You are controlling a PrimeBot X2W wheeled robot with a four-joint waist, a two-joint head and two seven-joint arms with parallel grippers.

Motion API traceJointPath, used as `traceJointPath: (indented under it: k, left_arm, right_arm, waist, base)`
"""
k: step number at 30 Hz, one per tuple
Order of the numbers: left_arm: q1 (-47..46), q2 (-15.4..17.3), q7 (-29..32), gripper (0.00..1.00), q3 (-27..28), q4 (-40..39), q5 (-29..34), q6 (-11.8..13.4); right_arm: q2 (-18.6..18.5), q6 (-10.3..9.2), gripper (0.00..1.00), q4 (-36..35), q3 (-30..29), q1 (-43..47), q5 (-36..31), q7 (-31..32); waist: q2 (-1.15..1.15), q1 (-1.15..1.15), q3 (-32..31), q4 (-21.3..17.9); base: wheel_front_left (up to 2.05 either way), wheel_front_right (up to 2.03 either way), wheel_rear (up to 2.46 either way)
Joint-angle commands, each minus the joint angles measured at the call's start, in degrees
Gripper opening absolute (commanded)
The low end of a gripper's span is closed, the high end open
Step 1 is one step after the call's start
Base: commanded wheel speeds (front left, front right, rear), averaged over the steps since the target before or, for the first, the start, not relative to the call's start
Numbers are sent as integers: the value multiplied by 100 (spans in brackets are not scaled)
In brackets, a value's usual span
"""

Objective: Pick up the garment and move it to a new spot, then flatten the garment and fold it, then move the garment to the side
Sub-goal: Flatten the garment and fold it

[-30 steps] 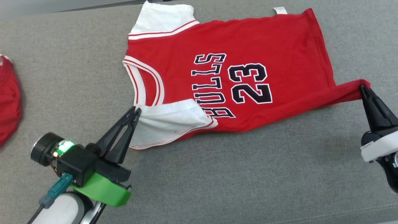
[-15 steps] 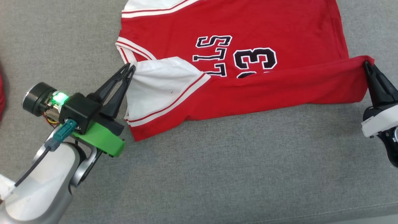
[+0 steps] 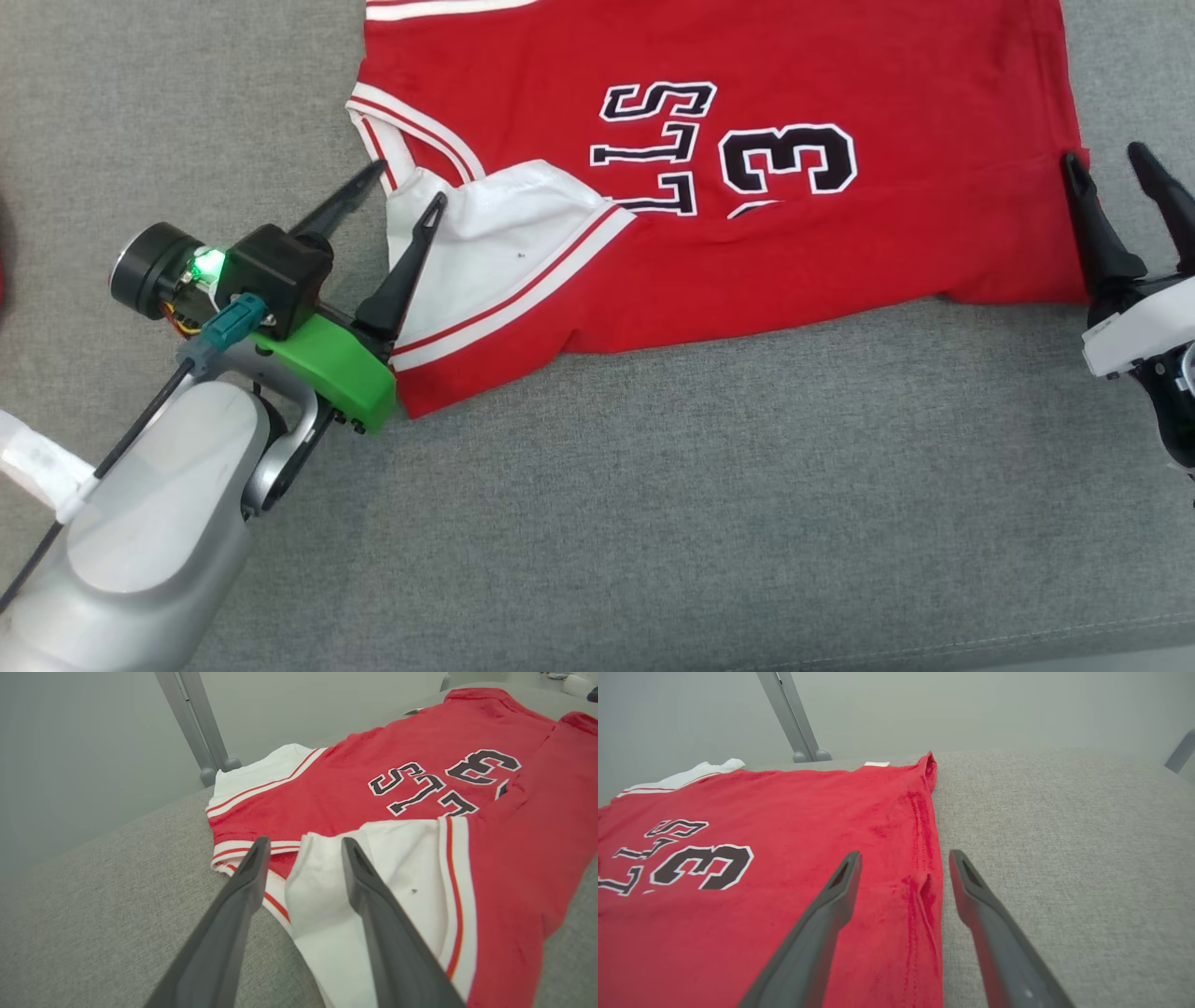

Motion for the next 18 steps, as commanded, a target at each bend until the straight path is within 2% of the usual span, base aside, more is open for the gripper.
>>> traceJointPath:
  k: [1,11,13,18]
  left_arm:
    - [43,-32,-120,100,80,20,2,136]
    - [1724,-268,-400,100,513,-415,-781,1087]
    - [2044,-302,-398,100,502,-522,-884,1186]
    - [2568,-434,-122,100,385,-555,-1219,1249]
  right_arm:
    - [-8,-10,100,-86,-102,58,-75,-17]
    - [251,-10,100,-808,-819,1107,-498,-17]
    - [304,-10,100,-881,-914,1290,-531,-17]
    - [383,-9,100,-967,-1064,1600,-526,-17]
  waist:
    - [0,0,-104,3]
    - [0,0,-688,18]
    - [0,0,-772,31]
    - [0,0,-901,69]
  base:
    - [0,0,0]
    - [0,0,0]
    - [0,0,0]
    - [0,0,0]
